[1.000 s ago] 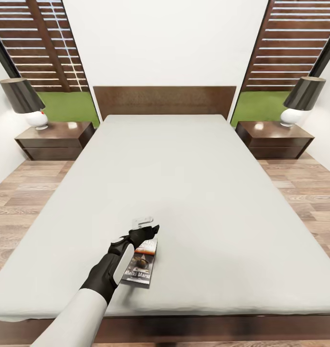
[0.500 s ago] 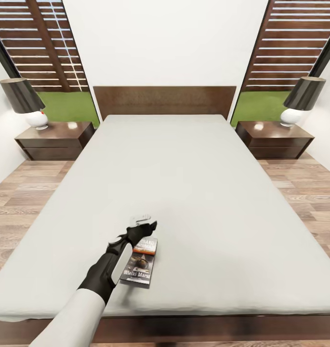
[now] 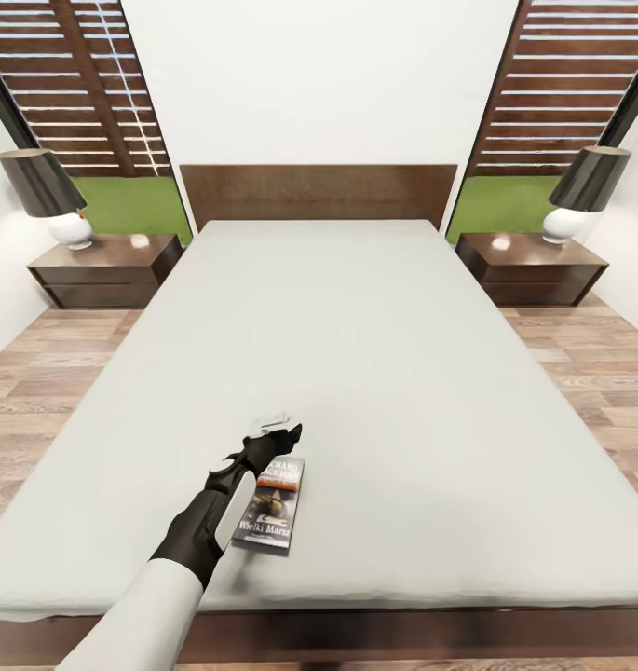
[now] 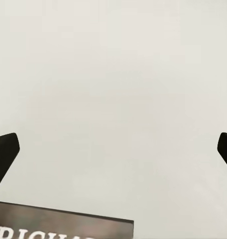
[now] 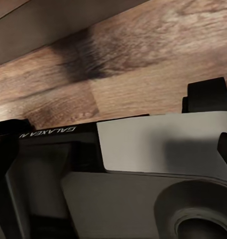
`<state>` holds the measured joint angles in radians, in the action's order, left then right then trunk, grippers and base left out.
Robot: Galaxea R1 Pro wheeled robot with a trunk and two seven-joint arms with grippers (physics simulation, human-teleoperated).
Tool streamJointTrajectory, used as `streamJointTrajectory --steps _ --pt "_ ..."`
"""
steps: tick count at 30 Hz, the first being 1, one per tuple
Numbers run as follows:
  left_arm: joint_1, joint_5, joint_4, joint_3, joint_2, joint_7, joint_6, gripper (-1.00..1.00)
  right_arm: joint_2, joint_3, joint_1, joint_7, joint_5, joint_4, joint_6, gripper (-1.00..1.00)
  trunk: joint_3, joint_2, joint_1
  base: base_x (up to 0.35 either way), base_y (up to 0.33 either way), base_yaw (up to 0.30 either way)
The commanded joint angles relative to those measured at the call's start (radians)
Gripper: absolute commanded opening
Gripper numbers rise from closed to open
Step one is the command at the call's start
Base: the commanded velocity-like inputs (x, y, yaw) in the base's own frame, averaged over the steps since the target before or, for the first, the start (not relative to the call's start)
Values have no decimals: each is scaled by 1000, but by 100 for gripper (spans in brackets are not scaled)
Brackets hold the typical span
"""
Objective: In the bedroom, move the book from the bed onto either nightstand, and place the two sandals side by side next to the bed.
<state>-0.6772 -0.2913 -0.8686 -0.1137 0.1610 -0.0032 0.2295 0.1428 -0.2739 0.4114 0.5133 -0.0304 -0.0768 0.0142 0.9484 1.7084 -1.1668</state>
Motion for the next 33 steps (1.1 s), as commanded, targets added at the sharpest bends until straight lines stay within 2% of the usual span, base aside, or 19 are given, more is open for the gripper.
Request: streamJointTrajectory --steps 1,33 --pt "0 -8 -1 0 0 0 5 100 1 -5 1 4 -3 -3 2 100 4 8 -4 0 0 0" --pt "-1 -8 -2 0 0 0 8 100 1 -5 1 4 -3 -3 1 100 101 225 -123 0 0 0"
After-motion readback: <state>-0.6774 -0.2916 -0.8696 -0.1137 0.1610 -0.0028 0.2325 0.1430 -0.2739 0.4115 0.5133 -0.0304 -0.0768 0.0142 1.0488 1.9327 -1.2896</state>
